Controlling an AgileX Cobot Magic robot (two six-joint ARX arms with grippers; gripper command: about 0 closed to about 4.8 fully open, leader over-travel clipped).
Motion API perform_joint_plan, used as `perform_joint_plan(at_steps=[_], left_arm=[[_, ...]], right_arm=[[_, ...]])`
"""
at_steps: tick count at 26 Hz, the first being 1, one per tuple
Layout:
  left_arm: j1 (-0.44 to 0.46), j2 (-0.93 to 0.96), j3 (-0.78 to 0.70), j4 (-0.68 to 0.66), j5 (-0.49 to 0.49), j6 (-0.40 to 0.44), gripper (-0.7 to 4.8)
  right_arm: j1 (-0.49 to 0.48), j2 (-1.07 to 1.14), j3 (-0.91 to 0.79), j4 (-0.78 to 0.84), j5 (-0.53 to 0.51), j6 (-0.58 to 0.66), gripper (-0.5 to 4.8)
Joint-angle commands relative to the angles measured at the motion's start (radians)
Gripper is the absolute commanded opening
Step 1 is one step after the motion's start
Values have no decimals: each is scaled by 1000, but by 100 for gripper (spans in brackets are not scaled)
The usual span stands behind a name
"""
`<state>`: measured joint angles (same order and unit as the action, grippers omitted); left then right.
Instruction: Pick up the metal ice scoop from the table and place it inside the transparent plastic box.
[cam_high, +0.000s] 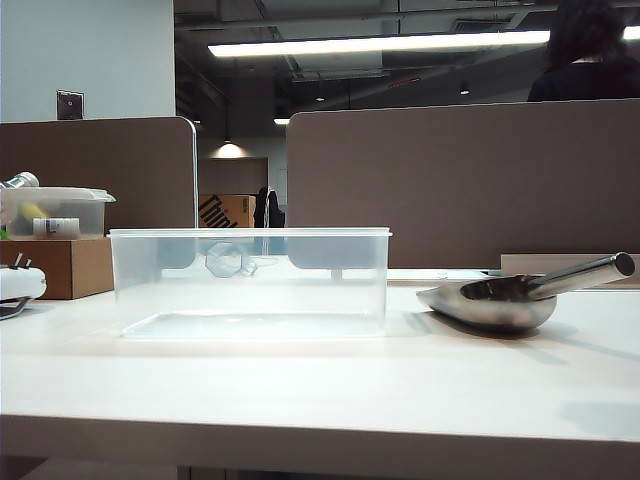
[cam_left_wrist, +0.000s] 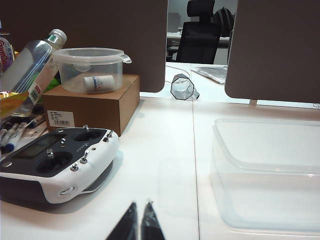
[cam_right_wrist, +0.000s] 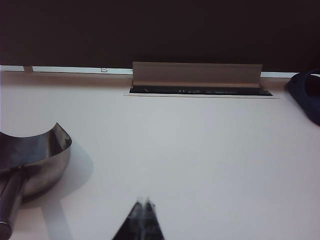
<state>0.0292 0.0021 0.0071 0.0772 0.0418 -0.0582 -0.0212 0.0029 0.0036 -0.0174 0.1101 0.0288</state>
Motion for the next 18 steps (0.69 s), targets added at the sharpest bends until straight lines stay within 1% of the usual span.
perform_joint_plan(at_steps=[1,6,8,10,11,12,13,14,15,17,18], left_arm=[[0,1,0,6,4,-3,21],[-3,1,0,6,3,-3,21],[-51,1,-1,6,-8,-2,21],[-196,1,-1,6,-53,-2,21],[-282,2,-1,6,-58,-2,21],[-341,6,-1,7,-56,-2,21],[-433,16,-1,6,-53,-2,21],[-486,26,-1,8,-53,-2,21],[-562,49,-1,7,-52,-2,21],[-616,95,-1,6,-20,-2,21],[-624,113,-1,6,-8,-2,21]], right_arm=[[0,1,-4,14,0,1,-5],[0,1,-4,14,1,1,-5],[0,1,-4,14,0,1,-5],[1,1,-4,15,-2,19,-5],[1,1,-4,16,-14,91,-5],[1,1,-4,15,-25,158,-5],[1,1,-4,15,-53,255,-5],[0,1,-4,18,-76,304,-5],[1,1,-4,24,-119,377,-5],[1,1,-3,23,-201,474,-5],[1,0,-2,23,-244,515,-5]])
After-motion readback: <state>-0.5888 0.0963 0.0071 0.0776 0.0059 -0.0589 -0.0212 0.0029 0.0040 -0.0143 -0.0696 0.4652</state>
